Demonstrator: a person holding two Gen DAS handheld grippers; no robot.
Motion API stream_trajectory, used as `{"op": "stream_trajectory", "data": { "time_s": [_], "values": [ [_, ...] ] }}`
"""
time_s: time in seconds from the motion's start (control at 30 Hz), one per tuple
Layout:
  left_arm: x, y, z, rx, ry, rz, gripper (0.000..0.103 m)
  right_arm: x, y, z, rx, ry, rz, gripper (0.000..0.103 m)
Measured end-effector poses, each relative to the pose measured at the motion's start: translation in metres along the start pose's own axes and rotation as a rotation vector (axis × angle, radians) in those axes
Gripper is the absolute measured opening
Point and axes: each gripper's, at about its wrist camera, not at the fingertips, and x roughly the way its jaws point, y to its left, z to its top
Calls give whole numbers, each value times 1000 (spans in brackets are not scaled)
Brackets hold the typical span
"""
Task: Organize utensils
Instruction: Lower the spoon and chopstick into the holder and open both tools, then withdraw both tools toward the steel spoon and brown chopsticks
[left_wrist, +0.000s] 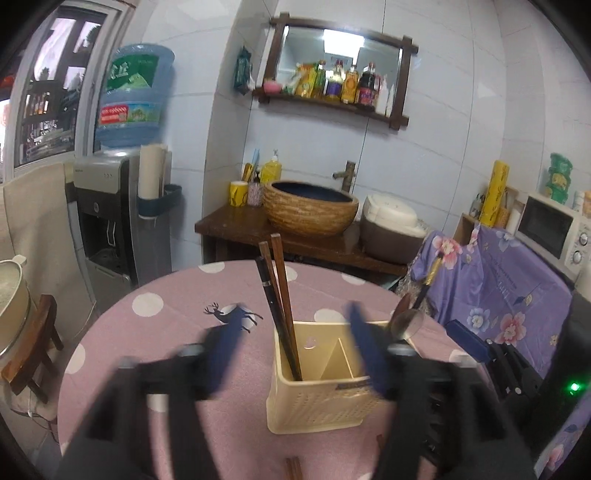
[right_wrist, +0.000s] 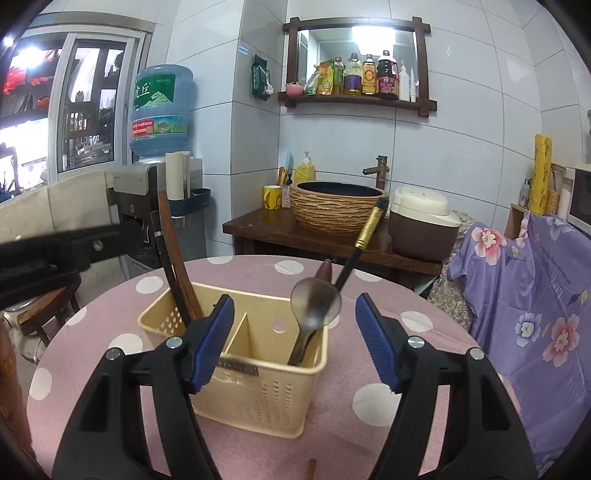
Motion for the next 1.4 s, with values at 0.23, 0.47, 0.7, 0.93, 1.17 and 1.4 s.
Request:
{"op": "stream_trajectory", "data": {
  "time_s": [0.23, 0.47, 0.7, 0.93, 1.17, 1.4],
  "values": [
    [-43, 8, -36, -9, -23, 20, 98, -56, -10, -21, 23, -14, -4, 83],
    [-43, 25, -92, -38, 83, 56, 98, -85, -11, -64, 11, 76, -35, 87],
    [-43, 44, -137, 5, 257, 130, 98, -88, -14, -117, 40, 261, -25, 87],
    [-48, 69, -159, -52, 340, 149, 74, -93, 7, -146, -21, 346, 73, 73],
    [-43, 58, -168, -30, 375, 105, 65, -83, 34, -162, -42, 444, 200, 63],
    [-45, 61, -169, -33, 372, 114, 65, -67, 50, -171, -97, 513, 204, 63]
  ]
}}
